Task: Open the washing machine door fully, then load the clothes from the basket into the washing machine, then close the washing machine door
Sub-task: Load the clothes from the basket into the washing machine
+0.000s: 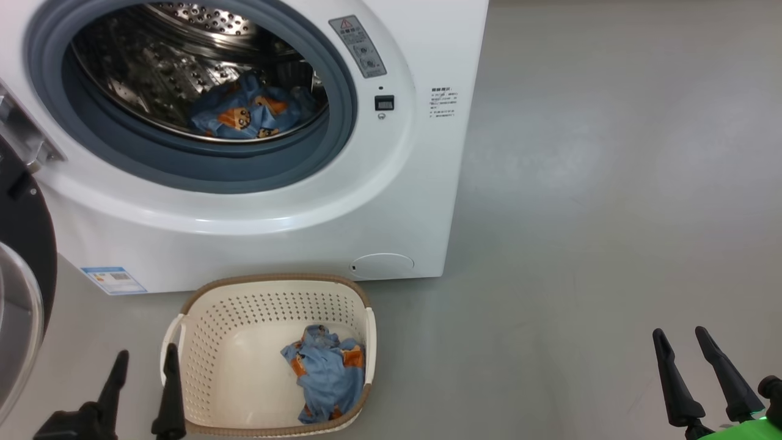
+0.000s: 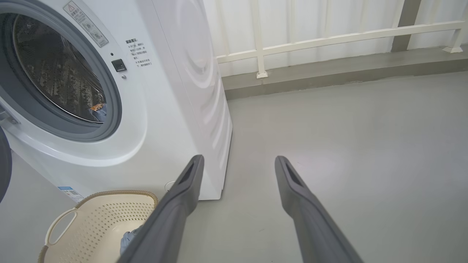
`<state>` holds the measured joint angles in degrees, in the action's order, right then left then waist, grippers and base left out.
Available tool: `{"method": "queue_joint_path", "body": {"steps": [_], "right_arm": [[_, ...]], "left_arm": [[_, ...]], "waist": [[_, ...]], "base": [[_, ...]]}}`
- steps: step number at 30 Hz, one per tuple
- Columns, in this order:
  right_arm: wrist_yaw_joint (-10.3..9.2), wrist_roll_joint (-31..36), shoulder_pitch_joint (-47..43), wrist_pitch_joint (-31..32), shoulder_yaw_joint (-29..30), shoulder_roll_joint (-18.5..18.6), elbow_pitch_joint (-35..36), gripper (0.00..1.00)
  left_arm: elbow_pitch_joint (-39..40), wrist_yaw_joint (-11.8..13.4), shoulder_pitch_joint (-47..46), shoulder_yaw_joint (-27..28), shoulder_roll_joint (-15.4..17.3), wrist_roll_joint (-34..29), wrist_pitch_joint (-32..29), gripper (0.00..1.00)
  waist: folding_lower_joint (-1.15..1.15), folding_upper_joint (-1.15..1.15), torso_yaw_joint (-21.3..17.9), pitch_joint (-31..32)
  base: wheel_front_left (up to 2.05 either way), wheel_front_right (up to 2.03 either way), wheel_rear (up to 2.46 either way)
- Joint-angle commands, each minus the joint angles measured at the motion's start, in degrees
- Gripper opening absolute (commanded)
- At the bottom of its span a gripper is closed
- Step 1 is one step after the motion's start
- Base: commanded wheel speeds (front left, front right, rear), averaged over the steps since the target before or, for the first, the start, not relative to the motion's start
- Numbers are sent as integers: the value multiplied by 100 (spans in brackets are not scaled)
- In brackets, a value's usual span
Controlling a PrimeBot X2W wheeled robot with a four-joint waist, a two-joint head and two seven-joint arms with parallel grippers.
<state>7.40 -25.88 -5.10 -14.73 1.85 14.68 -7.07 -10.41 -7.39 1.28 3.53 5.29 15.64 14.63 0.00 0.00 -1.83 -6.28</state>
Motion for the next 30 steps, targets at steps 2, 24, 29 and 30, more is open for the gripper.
{"method": "queue_joint_path", "body": {"steps": [2, 24, 29, 30], "right_arm": [[9, -58, 53, -27, -136, 94, 161, 100], [9, 46, 1119, -27, -373, -367, 249, 100], [9, 67, 1396, -27, -400, -463, 285, 100], [9, 67, 1396, -27, -400, -463, 285, 100]], "left_arm": [[-1, -9, -106, 110, 63, 81, 37, 100], [-2553, -10, -1958, -1176, 430, 565, 37, 100], [-3227, -10, -2628, -1653, 584, 743, 37, 100], [-3227, -10, -2628, -1653, 584, 743, 37, 100]], "waist": [[0, 0, -28, -85], [0, 0, -451, -1631], [0, 0, -545, -2148], [0, 0, -545, -2148]], "base": [[0, 0, 0], [0, 0, 0], [0, 0, 0], [0, 0, 0]]}}
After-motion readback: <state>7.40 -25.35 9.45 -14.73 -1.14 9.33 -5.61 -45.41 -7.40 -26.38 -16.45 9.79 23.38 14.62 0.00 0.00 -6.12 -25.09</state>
